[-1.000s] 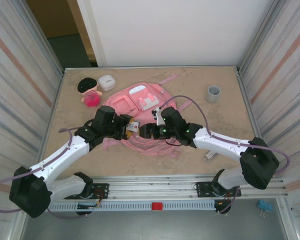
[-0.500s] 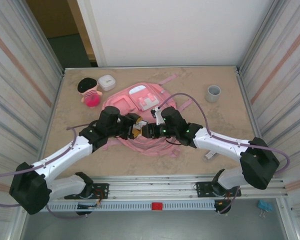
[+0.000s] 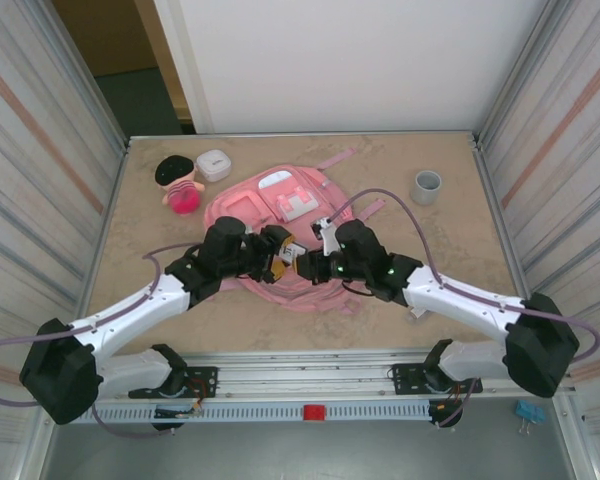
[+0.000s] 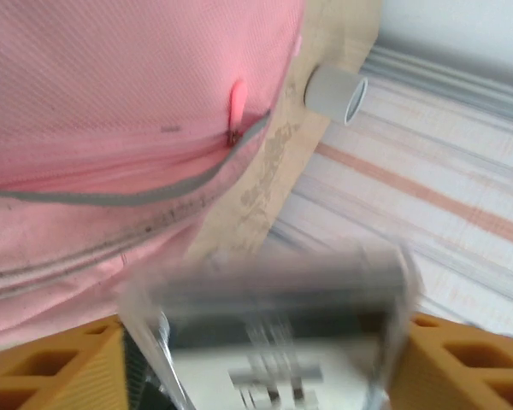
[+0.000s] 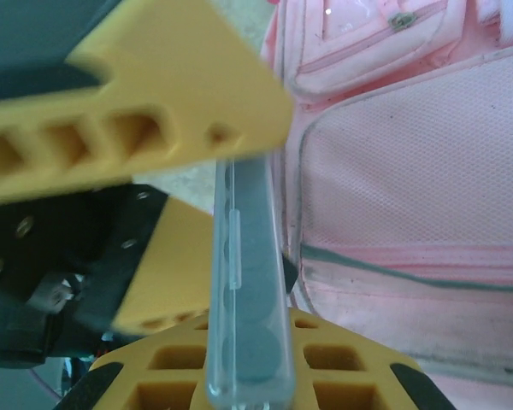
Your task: Pack books, pencil case, and school supplies into a backpack
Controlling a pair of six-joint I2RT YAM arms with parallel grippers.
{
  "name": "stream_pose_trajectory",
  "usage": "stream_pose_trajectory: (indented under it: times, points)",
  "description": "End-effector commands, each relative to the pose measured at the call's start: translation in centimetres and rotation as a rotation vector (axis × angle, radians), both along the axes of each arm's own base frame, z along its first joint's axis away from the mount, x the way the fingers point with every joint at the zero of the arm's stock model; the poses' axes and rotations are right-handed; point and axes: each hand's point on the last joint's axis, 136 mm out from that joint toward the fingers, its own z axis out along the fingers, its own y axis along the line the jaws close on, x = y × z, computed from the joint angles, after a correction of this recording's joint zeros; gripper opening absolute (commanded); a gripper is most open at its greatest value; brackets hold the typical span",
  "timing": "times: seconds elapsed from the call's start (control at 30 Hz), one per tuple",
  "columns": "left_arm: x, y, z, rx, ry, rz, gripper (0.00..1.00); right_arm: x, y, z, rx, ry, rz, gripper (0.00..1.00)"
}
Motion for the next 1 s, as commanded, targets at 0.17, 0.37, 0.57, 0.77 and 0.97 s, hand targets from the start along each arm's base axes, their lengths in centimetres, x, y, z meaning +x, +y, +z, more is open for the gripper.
stream_pose_trajectory:
  times: [0.17, 0.37, 0.57, 0.77, 0.97]
  points:
    - [0.8, 4.8, -0.8, 0.515, -0.247, -0.042, 0.91, 1.6, -4.8, 3.6, 0.099, -0.035, -0.153, 0.08]
    - [1.8, 7.4, 2.0, 0.854, -0.543, -0.092, 0.97, 2.5, -8.9, 4.8, 0.136, 0.005, -0.237, 0.09]
    - [2.5, 5.2, 4.5, 1.031, -0.961, -0.281, 0.94, 3.8, -13.6, 4.0, 0.138, 0.117, -0.365, 0.09]
    - [0.9, 0.0, 2.7, 1.025, -1.260, -0.684, 0.86, 4.0, -15.0, 3.6, 0.199, 0.211, -0.386, 0.10]
    - [0.2, -2.9, -3.6, 1.051, -1.325, -1.030, 0.82, 4.4, -14.6, 2.0, 0.194, 0.282, -0.375, 0.10]
